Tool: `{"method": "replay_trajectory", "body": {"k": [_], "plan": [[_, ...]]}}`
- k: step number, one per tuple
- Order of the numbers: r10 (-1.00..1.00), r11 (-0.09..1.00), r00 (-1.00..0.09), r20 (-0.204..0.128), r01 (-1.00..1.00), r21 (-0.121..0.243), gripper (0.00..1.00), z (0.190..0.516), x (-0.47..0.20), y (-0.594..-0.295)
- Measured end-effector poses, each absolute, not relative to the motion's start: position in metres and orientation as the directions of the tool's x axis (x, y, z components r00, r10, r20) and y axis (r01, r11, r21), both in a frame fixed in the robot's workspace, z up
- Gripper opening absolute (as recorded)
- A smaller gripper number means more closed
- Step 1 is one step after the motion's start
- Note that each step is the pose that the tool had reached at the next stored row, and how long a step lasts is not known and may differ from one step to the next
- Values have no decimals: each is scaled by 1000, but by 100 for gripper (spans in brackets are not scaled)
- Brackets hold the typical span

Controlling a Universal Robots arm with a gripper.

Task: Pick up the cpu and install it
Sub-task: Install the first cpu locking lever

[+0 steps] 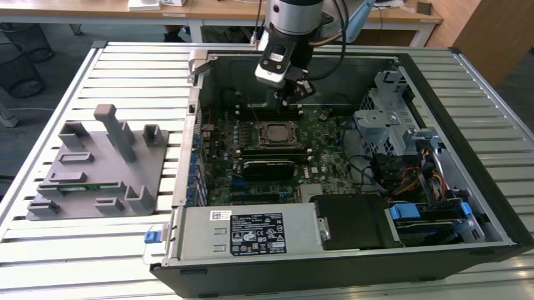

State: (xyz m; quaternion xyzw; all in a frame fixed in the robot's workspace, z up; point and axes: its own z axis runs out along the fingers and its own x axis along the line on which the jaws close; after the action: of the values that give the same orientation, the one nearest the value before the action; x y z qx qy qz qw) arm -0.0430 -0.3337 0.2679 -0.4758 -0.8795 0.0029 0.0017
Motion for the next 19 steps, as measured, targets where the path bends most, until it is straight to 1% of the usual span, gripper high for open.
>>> {"method": "replay_trajectory", "body": {"k": [19], "plan": [[603,798,-798,0,603,-7,11,266,-43,-334]]}}
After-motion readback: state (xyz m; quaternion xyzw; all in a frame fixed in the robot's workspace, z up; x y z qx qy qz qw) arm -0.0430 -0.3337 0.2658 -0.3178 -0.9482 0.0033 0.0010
